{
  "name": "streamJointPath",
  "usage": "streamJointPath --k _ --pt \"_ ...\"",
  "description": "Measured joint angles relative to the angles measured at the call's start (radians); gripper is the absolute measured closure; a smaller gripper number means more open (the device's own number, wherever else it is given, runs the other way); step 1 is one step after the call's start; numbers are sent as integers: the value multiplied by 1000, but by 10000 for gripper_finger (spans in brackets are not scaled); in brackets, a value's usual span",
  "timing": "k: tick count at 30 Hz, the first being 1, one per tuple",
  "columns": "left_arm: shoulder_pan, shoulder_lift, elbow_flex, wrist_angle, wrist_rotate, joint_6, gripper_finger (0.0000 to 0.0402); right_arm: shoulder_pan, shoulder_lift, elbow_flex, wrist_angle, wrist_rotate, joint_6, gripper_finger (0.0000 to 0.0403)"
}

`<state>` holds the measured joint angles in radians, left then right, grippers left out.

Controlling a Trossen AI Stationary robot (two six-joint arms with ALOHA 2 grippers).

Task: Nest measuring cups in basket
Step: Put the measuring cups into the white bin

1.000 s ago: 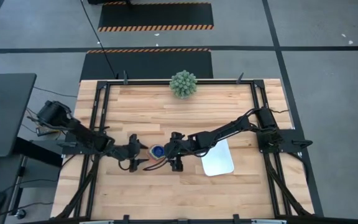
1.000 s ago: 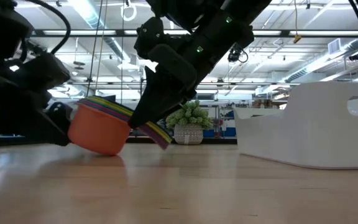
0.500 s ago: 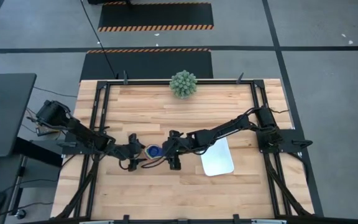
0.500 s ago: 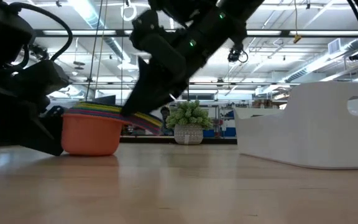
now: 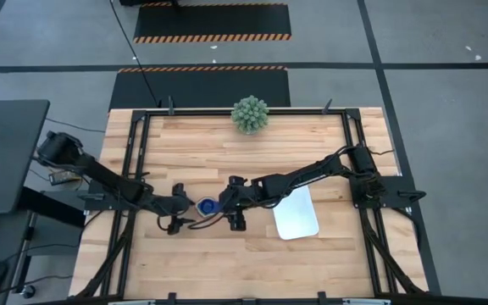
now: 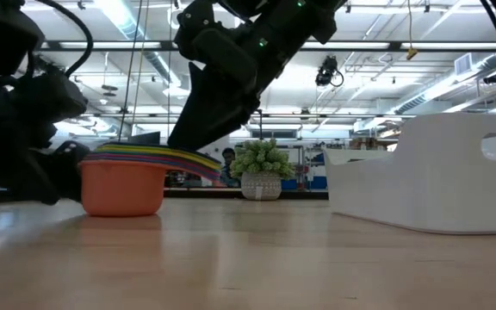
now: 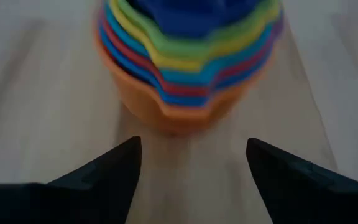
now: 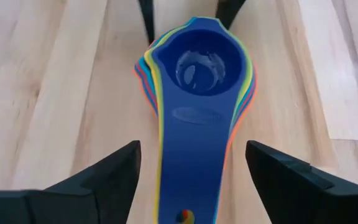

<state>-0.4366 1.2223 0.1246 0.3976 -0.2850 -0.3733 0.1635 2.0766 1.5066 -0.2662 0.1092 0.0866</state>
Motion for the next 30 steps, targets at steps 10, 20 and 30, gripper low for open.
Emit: streamJointPath --k 10,20,30 --pt "2 -41 0 10 -110 19 106 2 0 0 0 -1 8 105" --pt "46 39 0 150 -47 70 106 7 0 0 -22 -18 27 105" --pt "99 159 0 284 -5 105 106 19 0 -1 -56 107 -11 105"
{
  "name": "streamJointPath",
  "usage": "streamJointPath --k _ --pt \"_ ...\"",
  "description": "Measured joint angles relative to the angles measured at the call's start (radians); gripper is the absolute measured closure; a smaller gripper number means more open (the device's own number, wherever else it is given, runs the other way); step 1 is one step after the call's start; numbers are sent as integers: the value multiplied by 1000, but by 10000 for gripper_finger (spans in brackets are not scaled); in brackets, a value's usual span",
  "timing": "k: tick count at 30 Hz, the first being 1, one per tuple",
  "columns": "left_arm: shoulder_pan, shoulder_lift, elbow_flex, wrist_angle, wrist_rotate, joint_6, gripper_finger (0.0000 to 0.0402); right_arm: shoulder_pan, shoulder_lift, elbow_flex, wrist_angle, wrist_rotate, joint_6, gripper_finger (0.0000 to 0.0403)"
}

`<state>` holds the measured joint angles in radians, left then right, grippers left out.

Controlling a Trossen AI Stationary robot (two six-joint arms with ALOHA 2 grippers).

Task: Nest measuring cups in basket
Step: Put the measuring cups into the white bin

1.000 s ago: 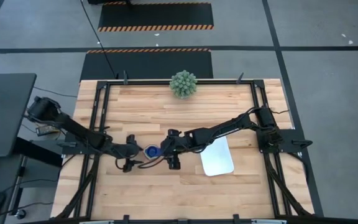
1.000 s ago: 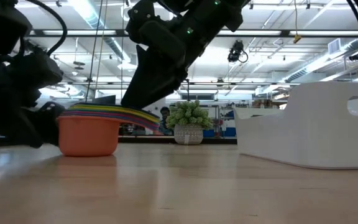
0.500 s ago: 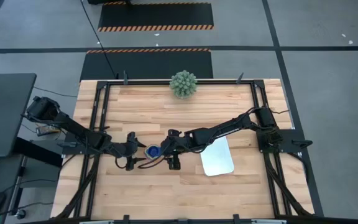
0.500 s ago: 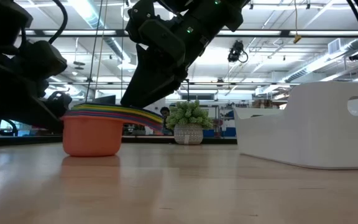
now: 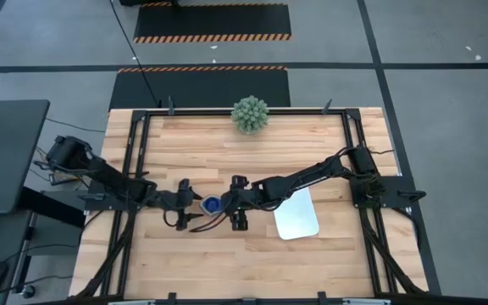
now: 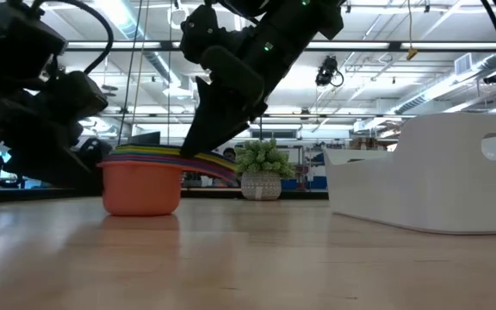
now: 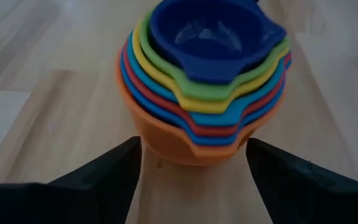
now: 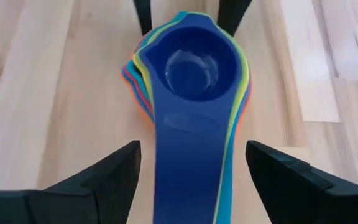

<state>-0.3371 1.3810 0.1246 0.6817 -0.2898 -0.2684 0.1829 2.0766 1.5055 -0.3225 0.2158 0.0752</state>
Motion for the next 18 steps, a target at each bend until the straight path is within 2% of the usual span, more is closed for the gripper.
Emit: streamJointPath --k 3,8,18 --pt "15 43 0 47 13 23 106 -1 0 0 -2 -13 -20 105" --pt "44 88 1 104 50 53 106 -31 -2 1 -47 -109 -27 106" --pt "72 93 1 98 78 84 106 -70 0 0 -66 -152 -29 129"
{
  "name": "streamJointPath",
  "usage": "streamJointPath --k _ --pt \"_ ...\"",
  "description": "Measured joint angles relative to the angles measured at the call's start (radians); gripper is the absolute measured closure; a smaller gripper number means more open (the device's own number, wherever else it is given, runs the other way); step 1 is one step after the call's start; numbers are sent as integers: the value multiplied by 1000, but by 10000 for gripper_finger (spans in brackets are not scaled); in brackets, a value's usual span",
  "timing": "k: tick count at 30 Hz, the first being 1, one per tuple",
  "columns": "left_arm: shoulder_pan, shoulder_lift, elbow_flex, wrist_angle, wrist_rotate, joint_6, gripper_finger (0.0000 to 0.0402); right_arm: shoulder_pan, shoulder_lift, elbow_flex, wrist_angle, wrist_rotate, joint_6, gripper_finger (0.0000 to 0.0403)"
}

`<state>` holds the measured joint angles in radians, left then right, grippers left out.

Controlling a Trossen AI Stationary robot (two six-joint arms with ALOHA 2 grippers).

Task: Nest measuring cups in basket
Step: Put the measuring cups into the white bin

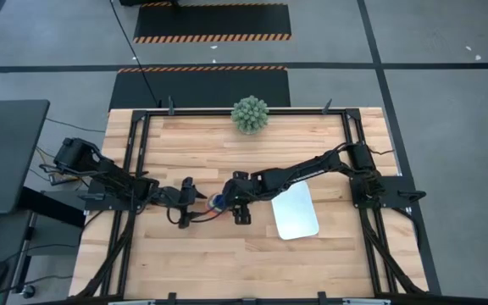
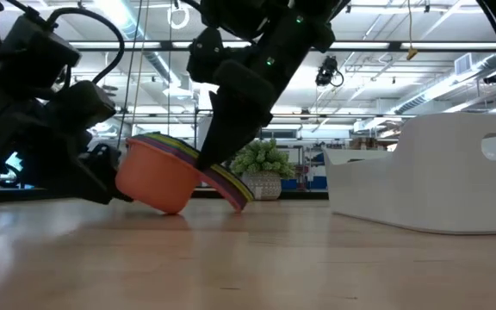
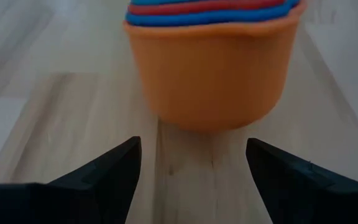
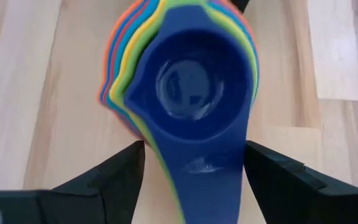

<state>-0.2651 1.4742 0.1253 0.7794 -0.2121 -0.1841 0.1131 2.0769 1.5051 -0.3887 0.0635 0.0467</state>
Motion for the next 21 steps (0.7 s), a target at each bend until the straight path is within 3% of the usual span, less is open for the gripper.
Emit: streamJointPath --k 7,21 --pt "-9 -23 0 -59 23 -7 106 4 -3 0 5 33 -29 128" --pt "-9 -219 0 -244 46 -14 106 27 -58 23 -13 45 -24 101"
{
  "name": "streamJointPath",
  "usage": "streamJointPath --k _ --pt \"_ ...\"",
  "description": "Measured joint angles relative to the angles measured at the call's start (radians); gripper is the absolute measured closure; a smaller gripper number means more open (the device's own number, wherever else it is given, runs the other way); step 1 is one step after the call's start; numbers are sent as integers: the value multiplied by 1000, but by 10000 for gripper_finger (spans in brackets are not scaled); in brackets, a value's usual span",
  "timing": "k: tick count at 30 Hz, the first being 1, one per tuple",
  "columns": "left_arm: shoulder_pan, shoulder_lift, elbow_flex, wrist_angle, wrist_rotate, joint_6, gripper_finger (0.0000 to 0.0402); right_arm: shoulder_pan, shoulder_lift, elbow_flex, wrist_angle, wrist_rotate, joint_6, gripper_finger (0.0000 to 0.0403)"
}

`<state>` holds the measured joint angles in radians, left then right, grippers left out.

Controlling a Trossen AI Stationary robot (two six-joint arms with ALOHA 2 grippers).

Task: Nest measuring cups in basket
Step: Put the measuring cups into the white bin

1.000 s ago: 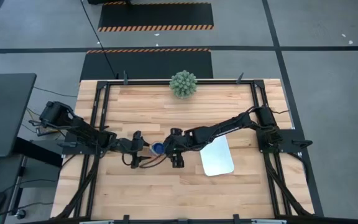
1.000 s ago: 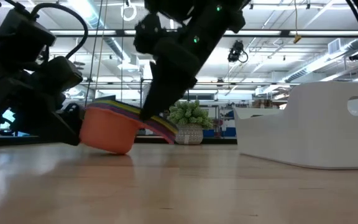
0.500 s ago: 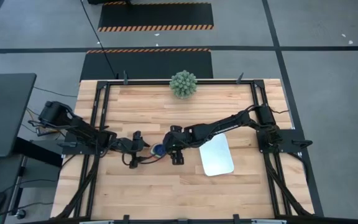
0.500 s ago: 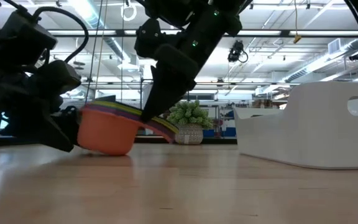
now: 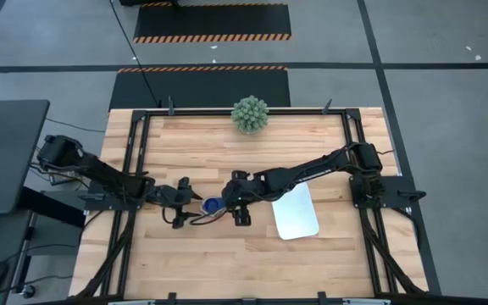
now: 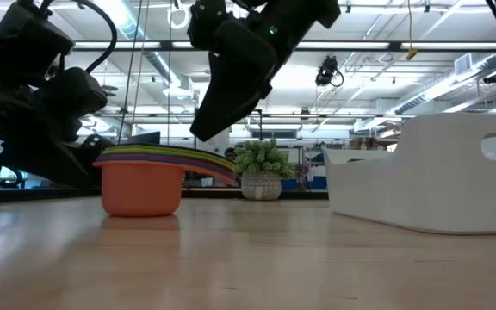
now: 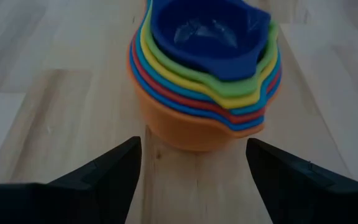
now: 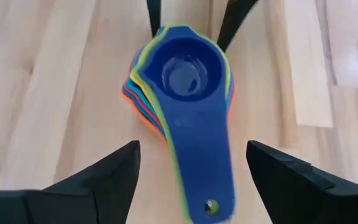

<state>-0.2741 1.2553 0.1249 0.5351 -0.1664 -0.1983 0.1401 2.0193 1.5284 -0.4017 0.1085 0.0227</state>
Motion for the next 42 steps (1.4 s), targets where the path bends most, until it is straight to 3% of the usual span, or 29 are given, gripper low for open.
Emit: streamJointPath --k 6,10,42 --pt "0 -13 0 -5 0 0 106 -4 9 126 -51 -5 -51 97" --pt "-5 -13 0 -12 4 -4 106 -11 8 141 -73 -22 -60 98" --pt "-5 -13 0 -9 7 -21 106 -44 10 -175 259 -64 -97 98"
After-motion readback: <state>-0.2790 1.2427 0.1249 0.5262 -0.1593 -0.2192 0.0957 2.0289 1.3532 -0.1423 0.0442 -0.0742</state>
